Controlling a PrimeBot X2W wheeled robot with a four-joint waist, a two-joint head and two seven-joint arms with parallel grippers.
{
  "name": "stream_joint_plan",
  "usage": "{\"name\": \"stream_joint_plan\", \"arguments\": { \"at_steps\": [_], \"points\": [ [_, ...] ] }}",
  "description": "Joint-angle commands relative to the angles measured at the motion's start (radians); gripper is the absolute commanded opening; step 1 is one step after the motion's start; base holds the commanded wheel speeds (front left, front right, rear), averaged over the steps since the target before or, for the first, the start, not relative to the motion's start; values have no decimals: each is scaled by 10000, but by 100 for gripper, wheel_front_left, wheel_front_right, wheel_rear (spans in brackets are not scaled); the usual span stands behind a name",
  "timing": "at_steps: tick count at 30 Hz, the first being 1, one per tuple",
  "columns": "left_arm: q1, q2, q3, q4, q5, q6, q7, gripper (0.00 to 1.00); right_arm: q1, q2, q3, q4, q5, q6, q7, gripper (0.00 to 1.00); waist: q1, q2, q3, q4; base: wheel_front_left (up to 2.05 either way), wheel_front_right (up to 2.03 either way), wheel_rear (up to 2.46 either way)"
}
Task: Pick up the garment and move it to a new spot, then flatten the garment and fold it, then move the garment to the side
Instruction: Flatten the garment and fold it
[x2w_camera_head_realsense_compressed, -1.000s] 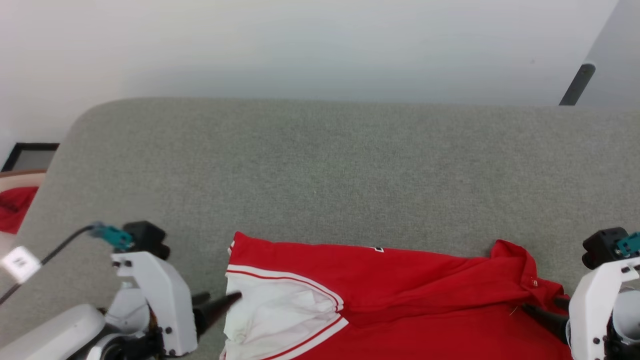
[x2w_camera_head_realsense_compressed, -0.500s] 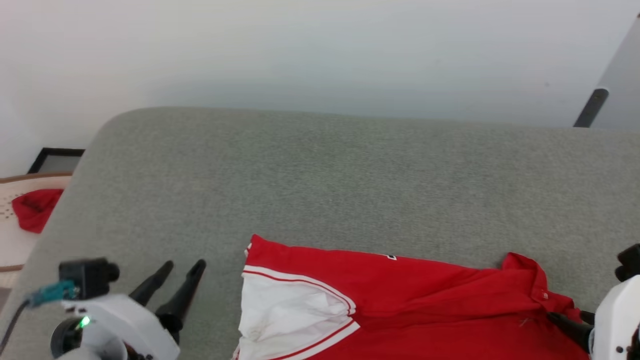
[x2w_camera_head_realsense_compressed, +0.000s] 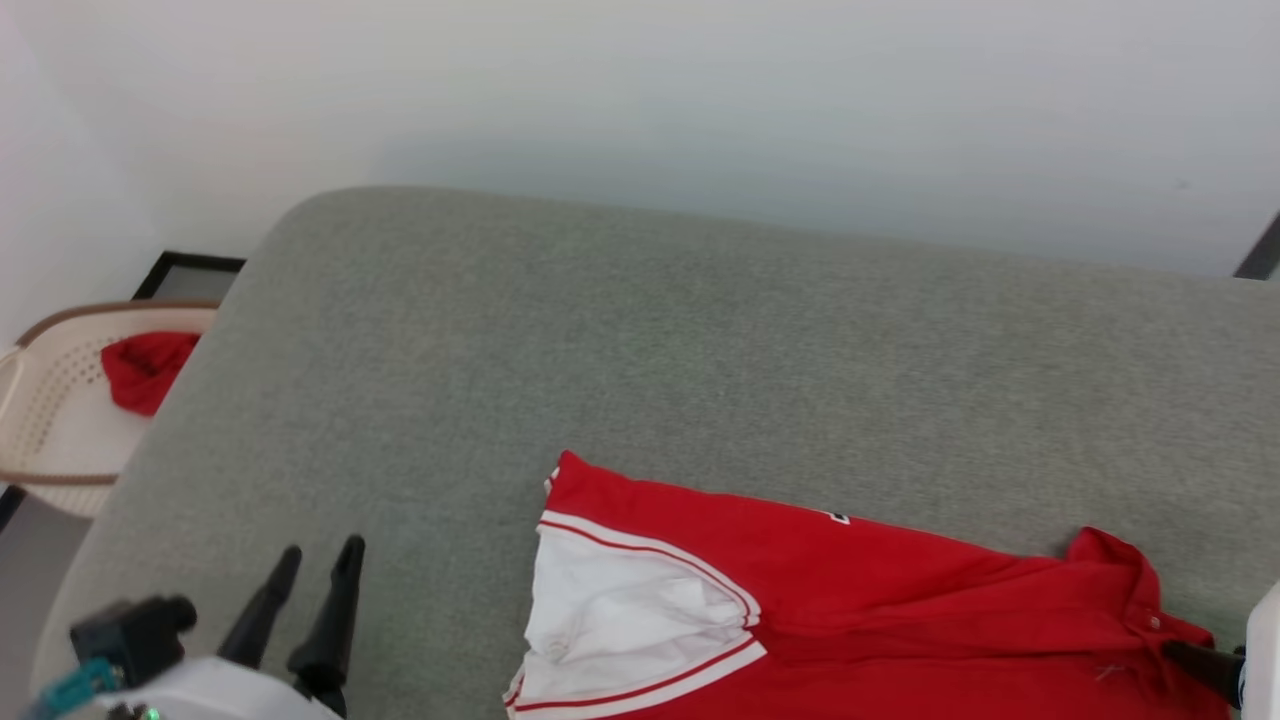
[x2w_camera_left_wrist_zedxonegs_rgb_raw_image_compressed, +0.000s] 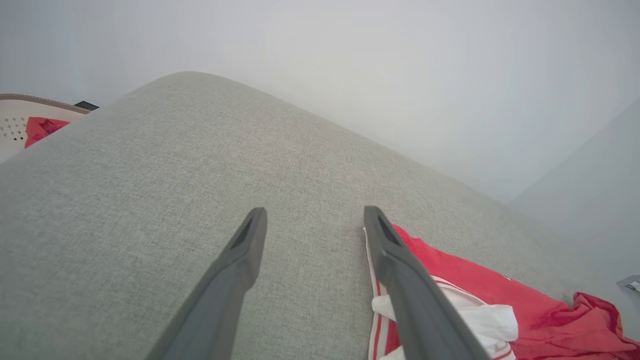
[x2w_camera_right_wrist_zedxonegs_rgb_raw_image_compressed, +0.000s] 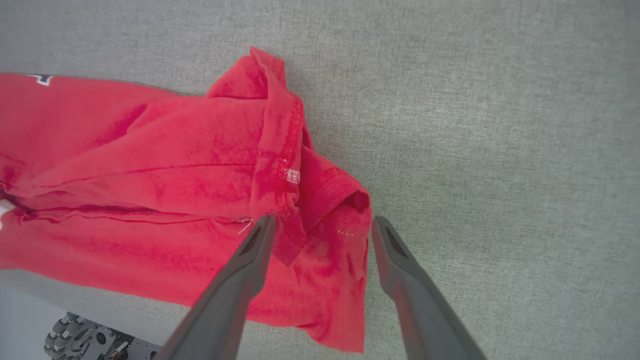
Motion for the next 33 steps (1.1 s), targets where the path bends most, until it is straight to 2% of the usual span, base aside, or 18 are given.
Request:
{"name": "stream_joint_plan", "arguments": {
  "at_steps": [1,3,9,17,18,19,20,26,33],
  "points": [
    [290,-251,251,87,282,-197,1,100,-126,44,-120,101,-94,-8,127,100,0,-1,146,194,0,0,0],
    [511,-680,579,185,469,-484,1,100,-142,31,-256,230,-191,-8,298,100,0,-1,249,309,0,0,0],
    [627,-1431,1055,571,907,-1122,0,100,-242,178,-506,693,-427,-8,594,100,0,-1,658,625,0,0,0],
    [446,-2078,1425,965,1147,-1600,-1,100,-423,814,-485,1784,-456,-7,996,100,0,-1,1053,814,0,0,0],
    [430,-2138,1477,991,1171,-1627,-1,100,-450,896,-437,1933,-420,-7,1092,60,0,-1,1081,823,0,0,0],
    [425,-2193,1542,1022,1204,-1662,-1,100,-485,991,-420,2058,-314,-4,1167,4,0,-1,1111,826,0,0,0],
    [428,-2255,1589,1054,1217,-1693,-1,100,-514,1089,-430,2160,-242,-1,1254,0,0,-1,1139,825,0,0,0],
    [515,-2570,1909,1149,1416,-1846,-2,100,-828,1281,-701,2455,151,-4,1508,0,0,-1,1212,747,0,0,0],
    [697,-2711,2225,1142,1538,-1990,-2,100,-1139,965,-1052,2450,116,-11,1035,0,0,-1,1091,547,0,0,0]
  ]
}}
